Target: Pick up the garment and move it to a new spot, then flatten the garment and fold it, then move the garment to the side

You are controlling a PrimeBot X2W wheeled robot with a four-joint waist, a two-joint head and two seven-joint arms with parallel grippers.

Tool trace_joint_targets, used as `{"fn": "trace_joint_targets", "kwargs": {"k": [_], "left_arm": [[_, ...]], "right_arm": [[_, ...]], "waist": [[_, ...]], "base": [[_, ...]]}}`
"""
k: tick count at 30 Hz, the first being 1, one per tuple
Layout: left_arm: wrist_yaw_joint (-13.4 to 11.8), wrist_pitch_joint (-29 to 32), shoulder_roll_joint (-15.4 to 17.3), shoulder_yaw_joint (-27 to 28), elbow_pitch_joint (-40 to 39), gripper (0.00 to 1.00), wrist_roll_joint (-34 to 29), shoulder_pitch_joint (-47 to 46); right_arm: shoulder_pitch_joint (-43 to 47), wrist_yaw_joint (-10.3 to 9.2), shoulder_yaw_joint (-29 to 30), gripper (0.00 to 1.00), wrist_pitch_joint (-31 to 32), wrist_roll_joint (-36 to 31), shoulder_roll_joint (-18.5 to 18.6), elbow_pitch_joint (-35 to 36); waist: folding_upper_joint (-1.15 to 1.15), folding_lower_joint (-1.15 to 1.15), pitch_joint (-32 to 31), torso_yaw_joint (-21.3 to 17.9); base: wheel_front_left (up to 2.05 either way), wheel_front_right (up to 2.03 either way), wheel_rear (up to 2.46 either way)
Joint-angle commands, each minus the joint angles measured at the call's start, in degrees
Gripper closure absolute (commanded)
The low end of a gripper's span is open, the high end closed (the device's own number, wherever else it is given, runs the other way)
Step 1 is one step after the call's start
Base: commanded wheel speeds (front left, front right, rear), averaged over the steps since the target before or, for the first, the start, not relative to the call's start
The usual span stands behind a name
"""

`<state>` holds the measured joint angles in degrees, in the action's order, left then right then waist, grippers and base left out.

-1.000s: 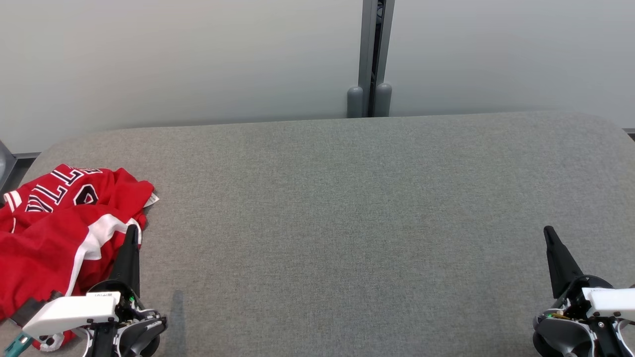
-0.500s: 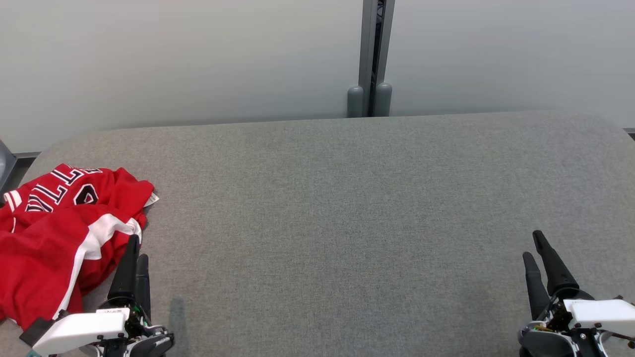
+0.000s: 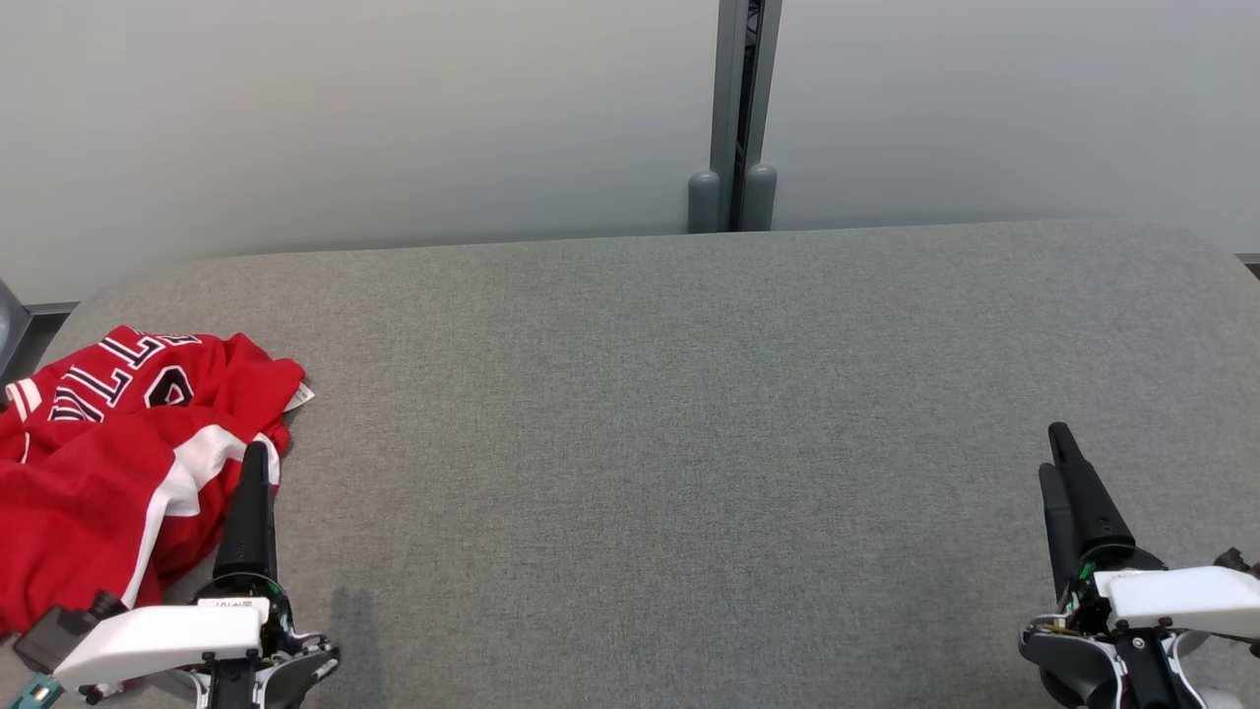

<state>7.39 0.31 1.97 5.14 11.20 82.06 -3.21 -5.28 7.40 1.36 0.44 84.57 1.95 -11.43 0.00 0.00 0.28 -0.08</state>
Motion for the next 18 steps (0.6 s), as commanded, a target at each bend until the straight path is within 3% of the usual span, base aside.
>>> {"fn": "trace_joint_targets", "kwargs": {"k": [1, 12, 18], "left_arm": [[0.1, -0.4, 0.6, 0.0, -1.3, 0.0, -1.4, -1.8], [0.1, -2.8, 0.6, -1.0, -2.9, 0.0, -14.2, -1.8], [-0.2, -4.0, 0.7, -0.9, -3.0, 0.0, -22.8, -1.7]], "right_arm": [[-1.5, 0.08, -0.2, 0.0, -0.5, -1.1, 0.5, 1.5], [-2.2, 0.08, -1.9, 0.0, -3.0, -9.3, 0.6, 3.7], [-2.5, 0.09, -3.3, 0.0, -4.2, -18.1, 0.8, 3.1]], "waist": [[0.0, 0.0, 0.0, 0.0], [0.0, 0.0, 0.0, 0.0], [0.0, 0.0, 0.0, -0.1]], "base": [[0.0, 0.0, 0.0], [0.0, 0.0, 0.0], [0.0, 0.0, 0.0]]}}
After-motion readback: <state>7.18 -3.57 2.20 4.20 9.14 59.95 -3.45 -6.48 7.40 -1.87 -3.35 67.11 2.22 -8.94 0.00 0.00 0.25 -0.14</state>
